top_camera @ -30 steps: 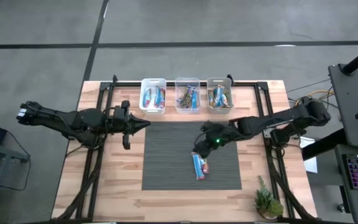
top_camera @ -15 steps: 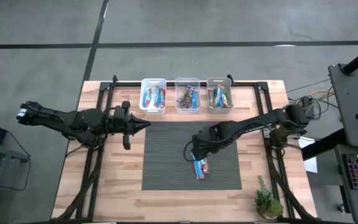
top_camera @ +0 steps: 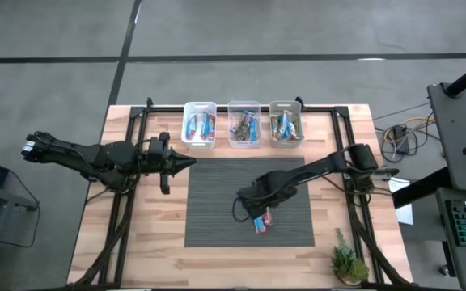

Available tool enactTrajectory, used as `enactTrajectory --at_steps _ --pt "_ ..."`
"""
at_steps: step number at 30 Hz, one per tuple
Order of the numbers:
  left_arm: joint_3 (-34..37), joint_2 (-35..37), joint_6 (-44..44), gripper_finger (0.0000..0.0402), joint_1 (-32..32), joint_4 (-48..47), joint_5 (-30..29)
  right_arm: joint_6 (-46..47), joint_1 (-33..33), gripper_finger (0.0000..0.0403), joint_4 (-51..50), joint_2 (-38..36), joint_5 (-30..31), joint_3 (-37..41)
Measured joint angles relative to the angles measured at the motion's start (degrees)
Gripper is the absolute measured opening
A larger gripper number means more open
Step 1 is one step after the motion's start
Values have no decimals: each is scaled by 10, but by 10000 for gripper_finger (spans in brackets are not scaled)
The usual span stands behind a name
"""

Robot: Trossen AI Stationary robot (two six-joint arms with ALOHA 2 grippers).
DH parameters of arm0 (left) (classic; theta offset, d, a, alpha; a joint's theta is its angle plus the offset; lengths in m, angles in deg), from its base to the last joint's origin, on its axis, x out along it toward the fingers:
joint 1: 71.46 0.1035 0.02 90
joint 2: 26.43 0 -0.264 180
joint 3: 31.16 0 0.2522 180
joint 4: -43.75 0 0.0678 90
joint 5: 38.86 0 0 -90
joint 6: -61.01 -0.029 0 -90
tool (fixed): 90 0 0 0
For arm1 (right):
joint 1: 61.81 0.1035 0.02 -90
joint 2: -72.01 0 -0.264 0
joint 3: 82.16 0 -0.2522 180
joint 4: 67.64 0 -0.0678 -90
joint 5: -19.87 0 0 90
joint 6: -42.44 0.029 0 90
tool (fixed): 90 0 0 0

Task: Pick and place Granola Bars by type
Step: Put the red granola bar into the white bin

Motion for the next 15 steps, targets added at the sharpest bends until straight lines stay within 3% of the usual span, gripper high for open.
enactTrajectory --at_steps 15 --pt "7 0 11 0 0 0 0 -2 1 254 24 19 3 -7"
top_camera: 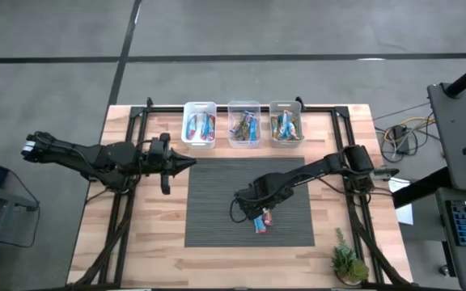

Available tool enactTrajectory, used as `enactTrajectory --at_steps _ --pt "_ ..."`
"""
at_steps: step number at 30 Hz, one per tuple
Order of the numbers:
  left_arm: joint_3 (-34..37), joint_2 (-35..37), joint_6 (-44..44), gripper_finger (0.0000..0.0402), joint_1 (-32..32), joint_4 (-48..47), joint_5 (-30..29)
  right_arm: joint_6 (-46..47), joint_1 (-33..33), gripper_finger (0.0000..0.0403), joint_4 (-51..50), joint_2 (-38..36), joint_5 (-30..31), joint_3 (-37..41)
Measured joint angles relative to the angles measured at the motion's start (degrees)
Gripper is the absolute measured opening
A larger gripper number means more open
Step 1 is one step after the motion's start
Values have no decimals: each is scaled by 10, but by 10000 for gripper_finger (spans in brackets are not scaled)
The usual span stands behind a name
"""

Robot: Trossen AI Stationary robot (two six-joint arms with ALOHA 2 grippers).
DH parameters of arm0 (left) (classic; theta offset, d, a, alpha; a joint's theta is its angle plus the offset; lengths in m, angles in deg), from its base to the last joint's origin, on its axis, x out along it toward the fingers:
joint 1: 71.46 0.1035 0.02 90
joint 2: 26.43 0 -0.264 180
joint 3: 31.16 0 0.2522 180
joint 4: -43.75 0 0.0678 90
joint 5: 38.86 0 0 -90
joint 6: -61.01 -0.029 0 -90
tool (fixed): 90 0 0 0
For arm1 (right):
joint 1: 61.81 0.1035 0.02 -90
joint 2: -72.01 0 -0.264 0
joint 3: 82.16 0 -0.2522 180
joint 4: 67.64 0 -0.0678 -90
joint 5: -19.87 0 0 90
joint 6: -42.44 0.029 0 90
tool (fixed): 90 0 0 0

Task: Pick and place Granola Bars by type
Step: Put the red granola bar into the white bin

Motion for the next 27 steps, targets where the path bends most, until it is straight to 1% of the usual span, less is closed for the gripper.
enactTrajectory --at_steps 8,21,27 --pt "0 0 3 0 0 0 0 1 -1 249 19 0 15 8" --pt "0 0 3 0 0 0 0 9 -1 249 25 -1 16 42" --pt "0 0 3 0 0 0 0 13 -1 246 65 -1 15 54"
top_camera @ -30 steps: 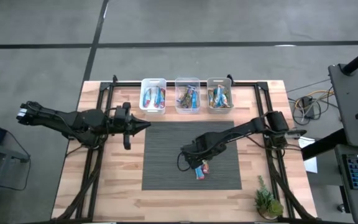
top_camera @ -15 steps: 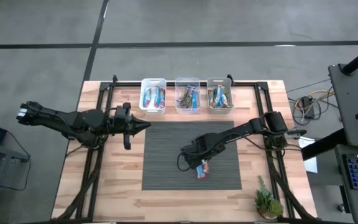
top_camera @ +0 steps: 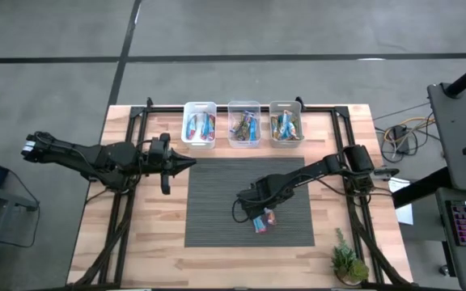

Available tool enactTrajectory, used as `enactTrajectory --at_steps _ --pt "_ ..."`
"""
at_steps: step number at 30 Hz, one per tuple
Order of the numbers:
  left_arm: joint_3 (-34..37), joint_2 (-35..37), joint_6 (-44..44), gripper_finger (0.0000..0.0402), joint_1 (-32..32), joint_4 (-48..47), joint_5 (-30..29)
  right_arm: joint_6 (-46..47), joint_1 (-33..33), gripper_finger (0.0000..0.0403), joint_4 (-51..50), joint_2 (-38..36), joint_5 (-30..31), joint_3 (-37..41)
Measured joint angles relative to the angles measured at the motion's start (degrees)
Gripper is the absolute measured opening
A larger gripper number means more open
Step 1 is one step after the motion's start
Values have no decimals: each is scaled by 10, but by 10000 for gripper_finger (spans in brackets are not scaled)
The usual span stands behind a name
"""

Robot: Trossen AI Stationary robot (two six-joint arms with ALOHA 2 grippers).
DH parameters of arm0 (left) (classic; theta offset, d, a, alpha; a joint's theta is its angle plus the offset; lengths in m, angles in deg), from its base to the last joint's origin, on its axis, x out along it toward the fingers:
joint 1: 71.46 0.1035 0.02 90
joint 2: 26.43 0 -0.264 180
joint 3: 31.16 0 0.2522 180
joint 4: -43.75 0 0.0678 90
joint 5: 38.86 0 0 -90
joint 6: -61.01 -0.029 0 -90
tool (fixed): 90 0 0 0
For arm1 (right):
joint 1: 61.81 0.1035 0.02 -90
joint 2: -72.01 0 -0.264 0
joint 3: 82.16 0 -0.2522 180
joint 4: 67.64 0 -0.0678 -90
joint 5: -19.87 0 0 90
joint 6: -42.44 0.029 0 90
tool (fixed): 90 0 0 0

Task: Pick and place Granola Bars by type
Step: Put the red granola bar into the white bin

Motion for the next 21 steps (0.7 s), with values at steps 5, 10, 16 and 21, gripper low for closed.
enactTrajectory --at_steps 5,10,16,21 --pt "0 0 0 0 0 0 0 5 0 240 18 0 -1 10" --pt "0 0 0 0 0 0 0 4 0 230 20 -1 0 15" --pt "0 0 0 0 0 0 0 4 0 213 16 -1 -1 14" --pt "0 0 0 0 0 0 0 2 0 183 13 -1 -1 12"
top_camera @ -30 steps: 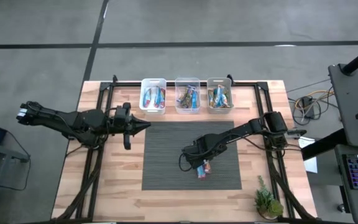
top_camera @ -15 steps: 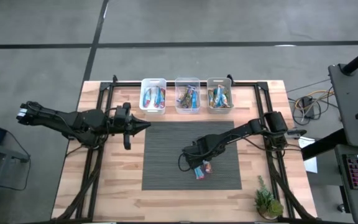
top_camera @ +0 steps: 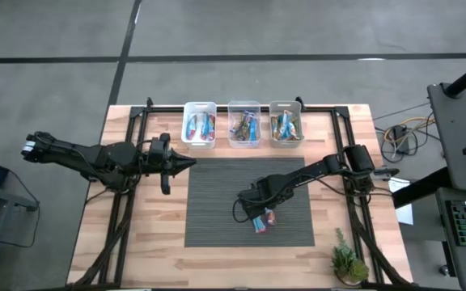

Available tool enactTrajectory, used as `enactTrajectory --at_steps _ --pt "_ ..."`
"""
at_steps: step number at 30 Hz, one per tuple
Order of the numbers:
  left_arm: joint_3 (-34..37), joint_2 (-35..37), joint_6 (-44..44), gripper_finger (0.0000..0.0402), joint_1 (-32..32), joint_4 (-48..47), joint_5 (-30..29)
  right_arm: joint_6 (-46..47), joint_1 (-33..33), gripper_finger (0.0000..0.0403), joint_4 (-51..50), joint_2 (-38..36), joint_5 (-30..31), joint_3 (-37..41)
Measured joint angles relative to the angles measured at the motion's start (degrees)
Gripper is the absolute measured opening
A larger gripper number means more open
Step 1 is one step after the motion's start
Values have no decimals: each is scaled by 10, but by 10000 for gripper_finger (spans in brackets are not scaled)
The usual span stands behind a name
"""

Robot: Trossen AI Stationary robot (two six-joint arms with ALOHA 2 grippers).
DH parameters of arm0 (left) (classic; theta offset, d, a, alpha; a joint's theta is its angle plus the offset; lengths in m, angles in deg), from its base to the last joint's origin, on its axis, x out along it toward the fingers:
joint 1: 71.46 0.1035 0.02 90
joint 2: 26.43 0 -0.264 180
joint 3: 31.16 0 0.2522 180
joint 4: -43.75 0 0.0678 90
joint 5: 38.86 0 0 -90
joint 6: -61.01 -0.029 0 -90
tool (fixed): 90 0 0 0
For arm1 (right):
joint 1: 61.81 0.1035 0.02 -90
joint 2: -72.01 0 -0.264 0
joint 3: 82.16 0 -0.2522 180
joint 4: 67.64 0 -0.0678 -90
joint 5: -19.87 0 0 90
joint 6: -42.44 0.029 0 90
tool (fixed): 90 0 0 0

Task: Pick and place Granola Bars by type
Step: Put the red granola bar into the white bin

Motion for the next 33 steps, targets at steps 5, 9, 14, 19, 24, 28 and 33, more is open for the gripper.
enactTrajectory --at_steps 5,9,14,19,24,28,33 --pt "0 0 0 0 0 0 0 -2 0 143 -1 0 0 0" --pt "0 0 0 0 0 0 0 -4 0 116 0 0 -1 0" --pt "0 0 0 0 0 0 0 -5 0 92 -2 -4 -5 0" --pt "0 0 0 0 0 0 0 -13 0 77 -33 -18 -5 0" --pt "0 0 0 0 0 0 0 -15 -1 69 -60 -41 7 0" --pt "0 0 0 0 0 0 0 -14 -4 68 -65 -66 17 0" --pt "0 0 0 0 0 0 0 -14 -15 67 -76 -104 32 0"
